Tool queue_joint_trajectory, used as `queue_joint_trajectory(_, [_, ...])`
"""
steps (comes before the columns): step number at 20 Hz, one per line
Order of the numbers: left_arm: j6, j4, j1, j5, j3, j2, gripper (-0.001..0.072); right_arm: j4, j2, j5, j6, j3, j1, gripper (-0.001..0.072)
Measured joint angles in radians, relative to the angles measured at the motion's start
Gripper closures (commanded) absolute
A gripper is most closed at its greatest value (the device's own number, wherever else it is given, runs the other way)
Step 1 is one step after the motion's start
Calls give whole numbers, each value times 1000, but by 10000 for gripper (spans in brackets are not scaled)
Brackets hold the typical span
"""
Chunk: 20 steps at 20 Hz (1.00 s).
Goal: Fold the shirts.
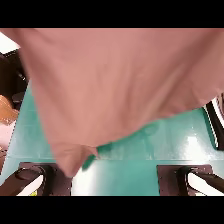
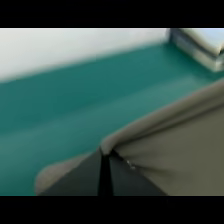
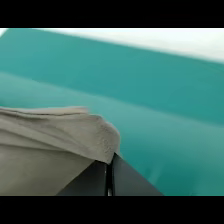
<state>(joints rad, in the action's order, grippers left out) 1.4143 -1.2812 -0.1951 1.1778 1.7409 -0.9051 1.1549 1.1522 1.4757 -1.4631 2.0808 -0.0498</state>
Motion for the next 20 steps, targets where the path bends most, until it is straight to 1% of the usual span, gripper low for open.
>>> queue_joint_trajectory(2, [0,-12,0,44,-64,-116,681,4,101,28,-18,-53,-9,698])
queue_joint_trajectory(4, [0,-13,0,51,-146,-243,681,5,210,38,-22,-134,-24,698])
queue_joint_trajectory(7, [0,-16,0,-11,-230,-426,676,2,364,2,-20,-220,-44,698])
queue_joint_trajectory(9, [-1,-21,0,-78,-254,-517,273,-14,446,-35,-16,-232,-52,697])
queue_joint_trajectory(10, [3,-21,2,-116,-261,-545,252,-23,482,-52,-14,-222,-55,691])
queue_joint_trajectory(11, [14,-20,3,-155,-266,-569,252,-27,512,-60,-13,-208,-57,578])
queue_joint_trajectory(12, [22,-19,4,-177,-268,-586,252,-37,537,-68,-12,-188,-58,375])
queue_joint_trajectory(14, [36,-12,21,-200,-258,-605,252,-61,572,-68,-8,-146,-54,363])
queue_joint_trajectory(15, [40,-13,38,-184,-245,-612,252,-77,577,-60,-4,-133,-47,363])
queue_joint_trajectory(17, [43,4,81,-107,-224,-613,252,-126,566,-31,14,-134,-21,363])
queue_joint_trajectory(20, [33,36,150,11,-266,-578,252,-207,488,14,58,-235,32,363])
